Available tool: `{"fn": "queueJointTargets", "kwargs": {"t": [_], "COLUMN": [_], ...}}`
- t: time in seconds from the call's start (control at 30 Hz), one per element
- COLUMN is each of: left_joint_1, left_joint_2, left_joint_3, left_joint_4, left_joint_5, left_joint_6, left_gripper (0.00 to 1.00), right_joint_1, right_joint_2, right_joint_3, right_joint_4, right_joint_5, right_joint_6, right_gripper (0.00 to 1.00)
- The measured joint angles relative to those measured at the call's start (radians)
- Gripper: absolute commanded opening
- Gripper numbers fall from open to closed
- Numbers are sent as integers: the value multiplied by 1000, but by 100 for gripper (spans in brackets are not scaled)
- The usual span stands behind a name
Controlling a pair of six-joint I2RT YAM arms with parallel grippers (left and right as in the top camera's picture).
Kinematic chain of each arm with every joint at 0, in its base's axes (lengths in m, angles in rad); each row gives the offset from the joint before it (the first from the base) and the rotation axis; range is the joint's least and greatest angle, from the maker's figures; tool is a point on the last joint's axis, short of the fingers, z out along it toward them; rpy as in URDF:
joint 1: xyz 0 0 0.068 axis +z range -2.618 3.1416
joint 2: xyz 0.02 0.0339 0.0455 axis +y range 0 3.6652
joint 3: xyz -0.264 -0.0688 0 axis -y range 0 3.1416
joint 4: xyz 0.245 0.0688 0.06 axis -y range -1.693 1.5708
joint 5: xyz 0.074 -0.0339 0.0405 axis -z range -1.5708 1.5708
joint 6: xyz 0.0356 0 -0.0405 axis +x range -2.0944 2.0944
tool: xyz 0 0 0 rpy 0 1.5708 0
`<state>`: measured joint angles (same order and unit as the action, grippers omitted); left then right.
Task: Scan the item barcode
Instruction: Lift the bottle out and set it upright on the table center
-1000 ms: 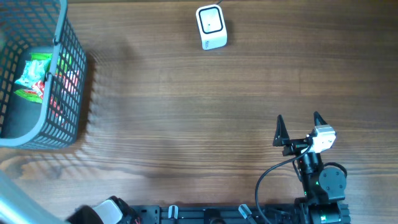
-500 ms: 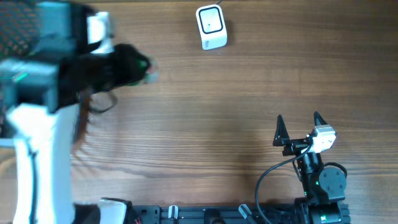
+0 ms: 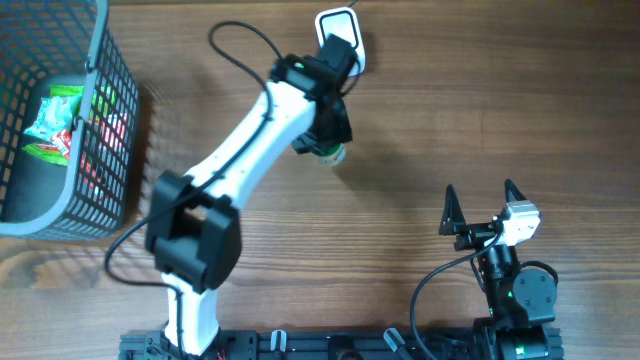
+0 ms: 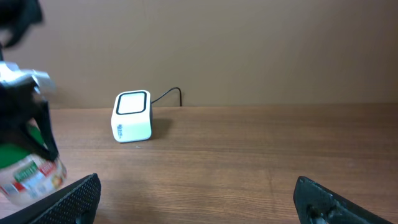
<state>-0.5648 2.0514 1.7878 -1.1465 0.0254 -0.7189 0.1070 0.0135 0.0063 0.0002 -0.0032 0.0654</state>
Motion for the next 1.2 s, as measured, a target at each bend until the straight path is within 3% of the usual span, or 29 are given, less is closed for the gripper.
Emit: {"fn": "queueJointTargets", "kwargs": {"t": [0.1,0.27,0.47,0.53,0.6,0.63,0.67,0.7,0.97,1.2], "left_joint_1": [-32,-64,-109,-121,-124,-124,-124,-124,-120,21], "left_joint_2": [55,77,77,77,77,77,77,77,77,14], "left_joint_3": [0,-26,-73,-74,-74,-74,-74,-74,-47,336], "left_joint_4": [25,95,126,126,126,125,122,118,72,-200], "left_joint_5": [-40,-61,-66,-66,-66,-66,-66,-66,-68,-117], "left_joint_6": [-70,-183,-212,-212,-211,-211,-210,-208,-116,20], "left_gripper": [29,31,36,60,71,87,97,100,100,100], "right_joint_1": [0,0,0,0,0,0,0,0,0,0], "right_joint_2": [0,0,0,0,0,0,0,0,0,0], "right_joint_3": [0,0,0,0,0,0,0,0,0,0], "right_joint_4": [0,0,0,0,0,0,0,0,0,0], "right_joint_5": [0,0,0,0,0,0,0,0,0,0], "right_joint_6": [0,0,0,0,0,0,0,0,0,0], "right_gripper": [100,100,100,100,100,100,100,99,100,100]}}
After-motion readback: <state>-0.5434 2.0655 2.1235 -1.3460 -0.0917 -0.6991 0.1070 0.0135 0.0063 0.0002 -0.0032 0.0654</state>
